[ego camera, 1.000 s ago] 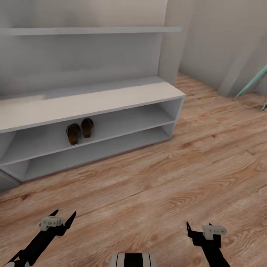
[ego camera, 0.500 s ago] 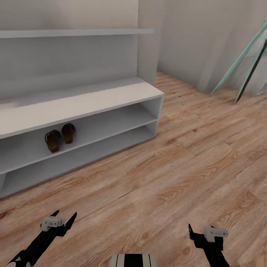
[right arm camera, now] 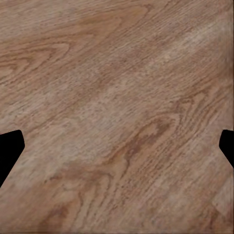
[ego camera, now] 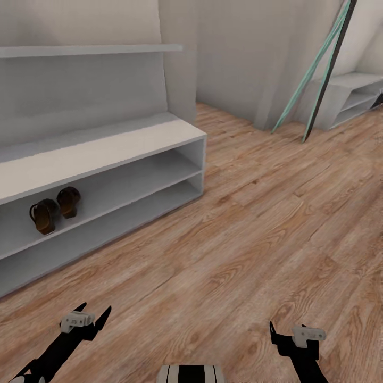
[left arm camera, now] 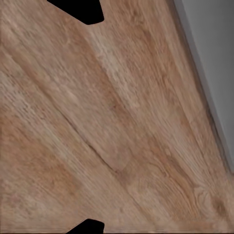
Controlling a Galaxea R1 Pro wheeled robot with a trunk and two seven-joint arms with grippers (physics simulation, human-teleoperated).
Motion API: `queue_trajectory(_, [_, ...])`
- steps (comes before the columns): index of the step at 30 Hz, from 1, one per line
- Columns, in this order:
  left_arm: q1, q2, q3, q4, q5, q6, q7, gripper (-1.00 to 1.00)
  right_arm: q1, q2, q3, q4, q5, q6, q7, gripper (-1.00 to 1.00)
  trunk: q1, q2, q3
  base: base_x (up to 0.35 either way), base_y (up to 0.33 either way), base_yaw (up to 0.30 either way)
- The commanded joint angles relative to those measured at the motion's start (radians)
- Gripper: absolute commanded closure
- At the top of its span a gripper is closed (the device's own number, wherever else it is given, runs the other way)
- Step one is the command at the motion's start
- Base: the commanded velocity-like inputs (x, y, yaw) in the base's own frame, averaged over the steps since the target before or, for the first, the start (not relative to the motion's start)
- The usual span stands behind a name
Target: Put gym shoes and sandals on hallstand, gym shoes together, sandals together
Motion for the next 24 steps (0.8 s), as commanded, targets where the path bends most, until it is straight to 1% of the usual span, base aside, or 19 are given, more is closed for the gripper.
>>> queue_trajectory(1, [0.0, 0.0, -0.003, 0.002, 0.0, 0.0, 0.0, -1.0, 0.0, 0.004, 0.0, 0.0, 0.0, 0.0, 0.0, -1.0, 0.0, 0.0, 0.001, 0.0, 0.0, -0.283])
queue_trajectory(5, [0.0, 0.001, -0.022, 0.011, -0.001, 0.0, 0.0, -1.0, 0.0, 0.017, 0.0, 0.002, 0.004, 0.0, 0.0, -1.0, 0.0, 0.0, 0.003, 0.0, 0.0, -0.283])
queue_trajectory(10, [0.0, 0.001, -0.036, 0.019, -0.002, 0.0, 0.001, -1.0, 0.0, 0.023, 0.0, 0.003, 0.006, 0.0, 0.0, -1.0, 0.0, 0.0, 0.006, 0.0, 0.0, -0.283])
queue_trajectory(15, [0.0, 0.001, -0.043, 0.023, -0.002, -0.001, 0.0, -1.0, 0.0, 0.026, 0.0, 0.003, 0.007, 0.0, 0.0, -1.0, 0.0, 0.0, 0.008, 0.0, 0.0, -0.282])
queue_trajectory(24, [0.0, 0.001, -0.045, 0.024, -0.001, -0.001, 0.0, -1.0, 0.0, 0.027, 0.0, 0.004, 0.007, 0.0, 0.0, -1.0, 0.0, 0.0, 0.013, 0.0, 0.0, -0.282])
